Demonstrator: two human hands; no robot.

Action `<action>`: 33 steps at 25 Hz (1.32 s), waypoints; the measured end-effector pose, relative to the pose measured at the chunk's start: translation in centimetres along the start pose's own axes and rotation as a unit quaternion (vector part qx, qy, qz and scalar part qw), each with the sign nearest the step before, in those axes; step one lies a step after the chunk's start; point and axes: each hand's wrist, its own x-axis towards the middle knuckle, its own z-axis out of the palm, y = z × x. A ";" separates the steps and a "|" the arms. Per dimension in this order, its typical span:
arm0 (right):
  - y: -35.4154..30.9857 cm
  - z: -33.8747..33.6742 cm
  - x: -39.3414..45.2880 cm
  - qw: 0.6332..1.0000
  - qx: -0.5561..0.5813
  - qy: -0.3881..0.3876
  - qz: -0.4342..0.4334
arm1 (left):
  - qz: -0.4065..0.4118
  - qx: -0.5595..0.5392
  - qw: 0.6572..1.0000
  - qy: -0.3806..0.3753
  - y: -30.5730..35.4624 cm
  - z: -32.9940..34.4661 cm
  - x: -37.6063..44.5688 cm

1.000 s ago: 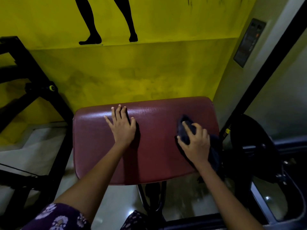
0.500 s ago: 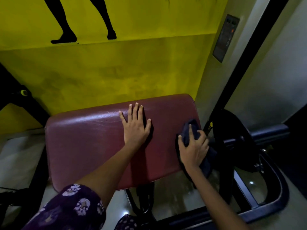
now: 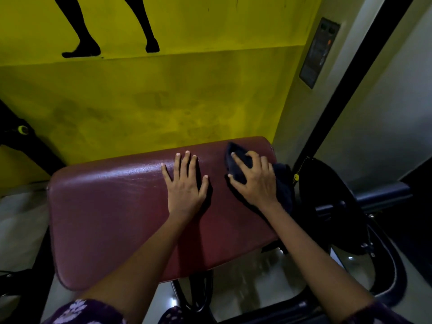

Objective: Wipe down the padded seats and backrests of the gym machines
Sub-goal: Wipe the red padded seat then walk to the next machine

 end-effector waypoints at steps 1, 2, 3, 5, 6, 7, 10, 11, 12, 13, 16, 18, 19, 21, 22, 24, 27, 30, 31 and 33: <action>0.9 -0.3 1.2 0.999 0.005 -0.003 0.037 | 0.000 -0.001 1.000 -0.001 0.0 0.0 0.0; 1.5 -0.7 2.5 0.991 0.007 -0.011 0.131 | 0.000 -0.002 1.000 -0.001 0.1 0.0 0.1; 1.8 -0.7 3.8 0.969 0.013 -0.024 0.247 | 0.000 -0.003 1.000 -0.001 0.1 0.0 0.1; 0.4 -0.7 5.7 0.943 -0.001 -0.066 0.327 | -0.004 -0.006 1.000 0.000 0.1 0.0 0.1; -0.9 -0.5 6.3 0.962 -0.010 -0.064 0.265 | -0.005 -0.007 1.000 0.000 0.1 0.0 0.0; -2.3 -0.4 6.5 0.983 -0.003 -0.054 0.173 | -0.005 -0.006 1.000 0.001 0.1 0.0 0.0; -3.1 0.0 7.2 0.996 0.018 -0.086 -0.003 | -0.004 -0.003 1.000 0.005 0.0 0.0 0.2; -2.2 0.0 7.9 0.995 0.020 -0.099 0.019 | -0.004 -0.004 1.000 0.004 0.0 0.0 0.2; -0.8 0.1 8.7 0.990 0.019 -0.114 0.077 | -0.004 -0.006 1.000 0.003 0.0 -0.1 0.1; 0.7 0.0 9.3 0.982 0.021 -0.118 0.144 | -0.004 -0.007 1.000 0.001 0.0 -0.1 0.1; 4.1 -0.2 8.6 0.959 0.060 -0.093 0.263 | -0.005 -0.006 1.000 -0.003 0.0 -0.2 0.0; 4.3 -0.1 5.9 0.959 0.084 -0.023 0.269 | -0.004 0.001 1.000 -0.004 0.0 -0.2 0.1; 4.0 -0.1 4.2 0.962 0.079 0.008 0.263 | -0.005 0.003 1.000 -0.005 0.0 -0.1 0.2; 3.1 -0.2 0.6 0.963 0.053 0.035 0.261 | -0.007 0.003 1.000 -0.007 0.0 -0.2 0.3; 2.7 -0.3 -1.3 0.963 0.045 0.037 0.263 | -0.008 0.003 1.000 -0.009 0.1 -0.2 0.3; 1.6 -0.5 -5.9 0.962 0.039 0.039 0.267 | -0.008 0.006 1.000 -0.012 0.1 -0.2 0.2; 0.4 -0.6 -12.5 0.965 0.028 0.038 0.256 | -0.008 0.008 1.000 -0.014 0.1 -0.2 0.1; 0.5 -0.7 -13.6 0.969 0.026 0.039 0.242 | -0.009 0.007 1.000 -0.011 0.2 -0.2 0.1; 0.6 -0.7 -12.8 0.970 0.020 0.040 0.238 | -0.008 0.005 1.000 -0.010 0.2 -0.2 0.1; 0.7 -0.7 -10.3 0.975 0.004 0.039 0.218 | -0.008 0.003 1.000 -0.011 0.2 -0.3 0.1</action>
